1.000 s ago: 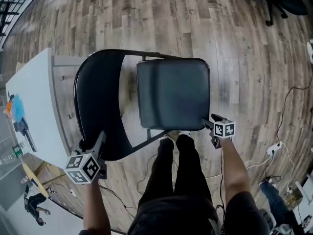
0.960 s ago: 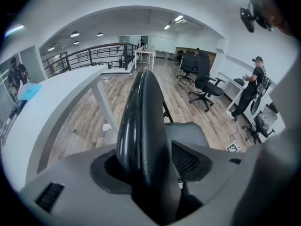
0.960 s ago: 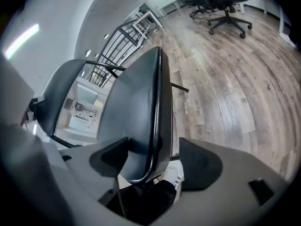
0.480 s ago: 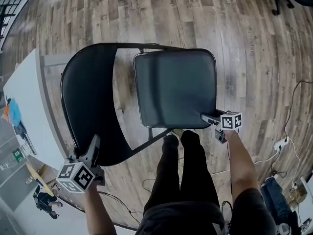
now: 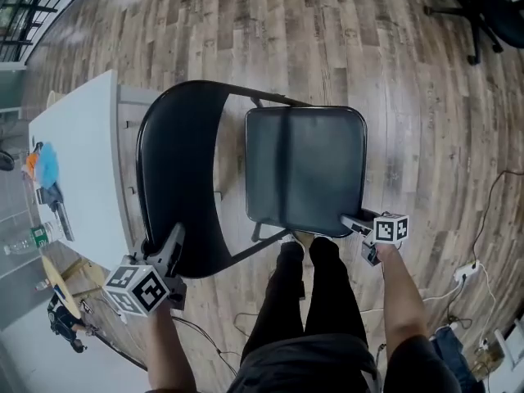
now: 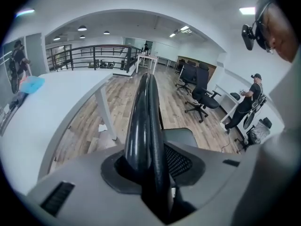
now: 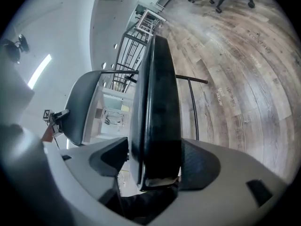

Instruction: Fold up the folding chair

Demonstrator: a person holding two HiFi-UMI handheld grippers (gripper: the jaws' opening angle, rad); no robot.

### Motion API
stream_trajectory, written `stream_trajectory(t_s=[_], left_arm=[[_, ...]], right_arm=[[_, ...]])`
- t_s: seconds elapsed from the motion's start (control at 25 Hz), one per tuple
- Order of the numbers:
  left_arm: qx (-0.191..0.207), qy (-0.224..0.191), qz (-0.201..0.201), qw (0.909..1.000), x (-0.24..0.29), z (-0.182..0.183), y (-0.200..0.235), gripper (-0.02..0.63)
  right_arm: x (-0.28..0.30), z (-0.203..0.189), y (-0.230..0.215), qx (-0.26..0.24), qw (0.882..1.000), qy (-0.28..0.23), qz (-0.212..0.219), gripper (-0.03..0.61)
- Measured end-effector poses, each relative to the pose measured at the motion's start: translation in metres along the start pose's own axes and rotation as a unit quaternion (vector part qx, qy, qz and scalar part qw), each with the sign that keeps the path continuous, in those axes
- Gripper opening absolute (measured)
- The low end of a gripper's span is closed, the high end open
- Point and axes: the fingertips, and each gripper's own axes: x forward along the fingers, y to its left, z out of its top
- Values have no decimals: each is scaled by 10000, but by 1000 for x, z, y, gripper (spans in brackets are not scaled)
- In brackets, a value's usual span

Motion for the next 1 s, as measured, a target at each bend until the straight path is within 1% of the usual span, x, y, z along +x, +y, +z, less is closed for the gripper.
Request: stream_trajectory(t_s=[0.12,0.28,0.48,0.72,0.92,1.0], left_arm=[[-62,-62,-39,10000,-21,15,10,130],[-108,8,-58,9999,-49,33,28,121],[-129,-5,-54,9999,-83,47,47,113],[-132,-30,-12,9999,-120,65,88,110],[-173,-118,-62,9998,-139,75,116,104],[-226,-123,-153,9996,-143,77,128,101]], right_arm=[[0,5,50,-261,9996,112,22,345],[8,0,122,-566,9978,331,118,345],[23,-5,207,-823,9954,370,313,345],[62,-14,317,-1322,9879,495,639,345],[100,-15,384,-1595,9810,504,987,342],[119,-13,408,-1606,9799,445,1100,321]])
